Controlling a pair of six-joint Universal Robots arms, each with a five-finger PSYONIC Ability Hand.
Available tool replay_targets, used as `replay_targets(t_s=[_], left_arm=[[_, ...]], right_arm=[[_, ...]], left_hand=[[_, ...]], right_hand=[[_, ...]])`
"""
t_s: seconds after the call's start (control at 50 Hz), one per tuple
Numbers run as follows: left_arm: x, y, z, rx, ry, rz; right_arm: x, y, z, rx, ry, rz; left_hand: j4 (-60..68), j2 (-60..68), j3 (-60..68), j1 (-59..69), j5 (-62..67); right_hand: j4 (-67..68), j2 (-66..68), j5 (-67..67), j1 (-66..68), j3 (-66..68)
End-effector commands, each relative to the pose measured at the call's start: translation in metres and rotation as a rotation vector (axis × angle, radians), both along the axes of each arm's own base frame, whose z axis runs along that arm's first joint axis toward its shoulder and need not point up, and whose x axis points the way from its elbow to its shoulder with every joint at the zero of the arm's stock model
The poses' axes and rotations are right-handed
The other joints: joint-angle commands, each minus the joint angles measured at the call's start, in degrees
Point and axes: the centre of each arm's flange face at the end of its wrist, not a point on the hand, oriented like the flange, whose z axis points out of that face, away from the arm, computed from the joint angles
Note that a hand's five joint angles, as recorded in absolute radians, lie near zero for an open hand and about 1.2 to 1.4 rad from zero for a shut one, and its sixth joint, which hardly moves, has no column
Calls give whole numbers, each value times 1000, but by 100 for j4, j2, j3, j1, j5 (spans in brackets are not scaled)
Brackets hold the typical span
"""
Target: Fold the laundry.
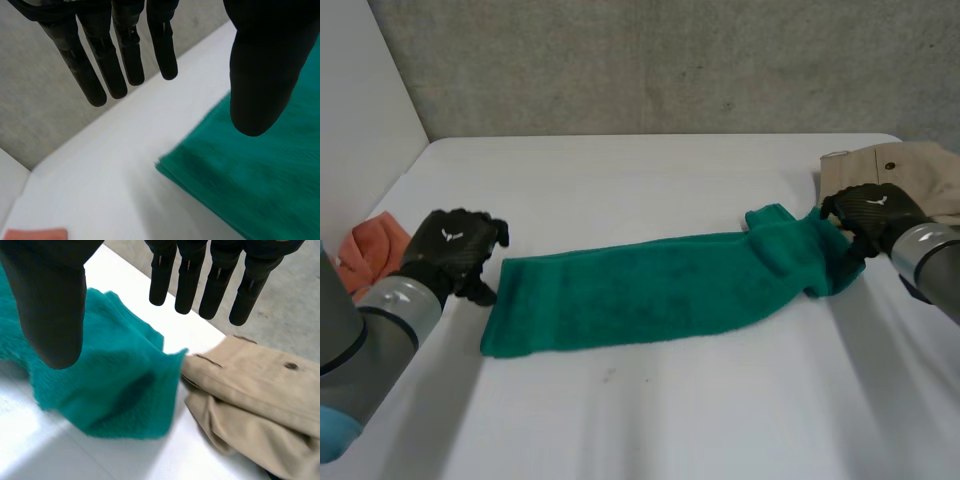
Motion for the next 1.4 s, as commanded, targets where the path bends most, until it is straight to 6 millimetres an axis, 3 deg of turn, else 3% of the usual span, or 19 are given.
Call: replay_targets(t_s=[0.02, 0.18, 0.38, 0.7, 0.76, 0.78, 0.82, 0.96, 1.02, 1.12, 1.22, 1.32, 1.4], left_arm=[[6, 13, -15, 80, -29, -6], [3, 6, -37, 68, -58, -38], [4, 3, -39, 54, -64, -16], [5, 3, -33, 35, -54, -11], [6, 3, -33, 34, -54, -9], [6, 3, -33, 36, -54, -8], [6, 2, -32, 31, -53, -6], [7, 2, -30, 21, -50, -3], [8, 2, -27, 14, -48, 1], [9, 2, -25, 8, -45, 4], [10, 2, -24, 5, -45, 7], [11, 2, -22, -2, -43, 12], [13, 2, -18, -15, -40, 17]], right_arm=[[-30, -7, -18, 105, 85, -46], [-42, -19, -56, 138, 101, 29], [-40, -31, -61, 26, 49, 112], [-33, -42, -76, -30, 115, 153], [-32, -45, -77, -50, 120, 153], [-32, -48, -75, -72, 120, 149], [-33, -50, -73, -90, 114, 139], [-52, -49, -55, -80, 91, 60], [-76, -48, -49, -46, 107, -11], [-133, -51, -45, 24, 223, -167], [-166, -57, -35, 47, 325, -261], [-158, -61, -19, 3, 312, -277], [-118, -58, 8, -103, 293, -209]], left_hand=[[45, 5, -68, -5, 84], [-307, -348, -420, -358, -268], [-645, -685, -758, -695, -606], [-847, -887, -960, -897, -807], [-863, -904, -976, -914, -824], [-880, -920, -993, -930, -841], [-880, -921, -993, -931, -841], [-880, -921, -993, -931, -841], [-914, -954, -1027, -964, -875], [-997, -1038, -1111, -1048, -958], [-1015, -1055, -1128, -1065, -975], [-1099, -1139, -1212, -1149, -1060], [-1116, -1156, -1229, -1166, -1077]], right_hand=[[303, 289, 424, 251, 269], [471, 457, 592, 419, 437], [623, 609, 744, 571, 588], [623, 609, 744, 571, 588], [1425, 1412, 1546, 1374, 1391], [3162, 3148, 3283, 3110, 3128], [5254, 5241, 5375, 5203, 5220], [5268, 5254, 5389, 5216, 5233], [5268, 5254, 5389, 5216, 5233], [5268, 5254, 5389, 5216, 5233], [5268, 5254, 5389, 5216, 5233], [5268, 5254, 5389, 5216, 5233], [5268, 5254, 5389, 5216, 5233]])
